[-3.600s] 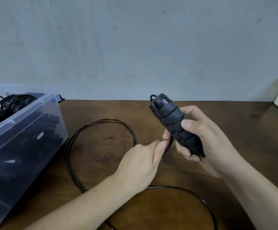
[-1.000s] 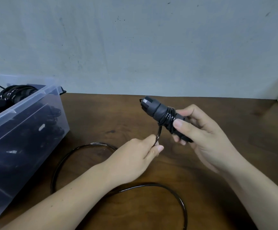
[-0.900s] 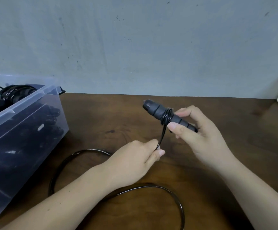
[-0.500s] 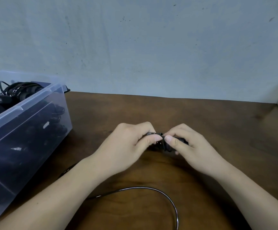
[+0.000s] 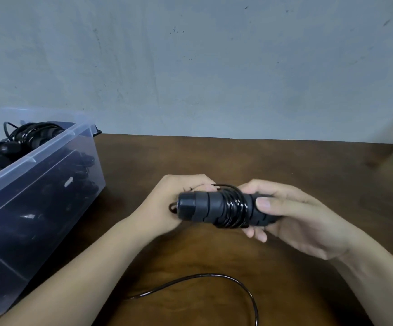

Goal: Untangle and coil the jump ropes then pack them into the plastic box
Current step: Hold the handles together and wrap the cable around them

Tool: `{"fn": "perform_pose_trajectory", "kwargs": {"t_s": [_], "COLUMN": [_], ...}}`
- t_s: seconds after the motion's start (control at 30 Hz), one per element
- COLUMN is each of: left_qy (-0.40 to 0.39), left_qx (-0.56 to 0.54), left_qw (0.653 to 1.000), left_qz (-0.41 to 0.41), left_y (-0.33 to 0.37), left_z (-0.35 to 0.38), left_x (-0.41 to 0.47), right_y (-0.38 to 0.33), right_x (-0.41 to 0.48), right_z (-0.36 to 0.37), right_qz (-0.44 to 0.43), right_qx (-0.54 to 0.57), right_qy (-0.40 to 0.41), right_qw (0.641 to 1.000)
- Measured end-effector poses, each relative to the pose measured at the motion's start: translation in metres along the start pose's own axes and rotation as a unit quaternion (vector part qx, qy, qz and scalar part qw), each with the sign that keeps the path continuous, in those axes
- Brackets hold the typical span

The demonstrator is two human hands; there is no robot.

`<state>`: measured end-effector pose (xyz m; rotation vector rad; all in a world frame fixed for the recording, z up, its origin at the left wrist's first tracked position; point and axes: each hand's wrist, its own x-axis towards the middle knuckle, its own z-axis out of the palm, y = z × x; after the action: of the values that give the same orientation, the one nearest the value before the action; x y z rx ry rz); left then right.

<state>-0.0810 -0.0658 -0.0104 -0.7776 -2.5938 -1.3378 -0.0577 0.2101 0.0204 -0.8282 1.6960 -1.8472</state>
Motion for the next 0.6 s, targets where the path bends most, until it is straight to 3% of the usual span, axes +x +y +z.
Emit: {"fn": "perform_pose_trajectory", "kwargs": {"t_s": [0.1, 0.27, 0.33, 0.43, 0.53, 0.6], "left_qy": [-0.001, -0.088, -0.109, -0.135, -0.128, -0.111], "left_qx": [0.108, 0.111, 0.125, 0.156, 0.153, 0.157], "left_qw": [0.994, 0.990, 0.986, 0.978, 0.979, 0.981], "left_qz": [0.033, 0.021, 0.023, 0.027, 0.028, 0.040], "left_y": [0.001, 0.027, 0.033, 0.041, 0.047, 0.048], "left_z": [0.021, 0.039, 0.042, 0.044, 0.038, 0.030], "left_x": [-0.004, -0.009, -0.011, -0.016, -0.016, -0.015], "right_y": [-0.003, -0.006, -0.003, 0.007, 0.018, 0.024], "right_x": [-0.001, 0.001, 0.002, 0.004, 0.005, 0.007], "right_z": [-0.001, -0.001, -0.007, -0.018, -0.026, -0.027], "right_qz": [-0.048, -0.111, -0.124, -0.116, -0.085, -0.055], "right_qx": [0.049, 0.050, -0.030, -0.260, -0.408, -0.445], "right_qy": [0.041, 0.157, 0.228, 0.304, 0.294, 0.263], "right_qw": [0.997, 0.980, 0.965, 0.909, 0.860, 0.854]}}
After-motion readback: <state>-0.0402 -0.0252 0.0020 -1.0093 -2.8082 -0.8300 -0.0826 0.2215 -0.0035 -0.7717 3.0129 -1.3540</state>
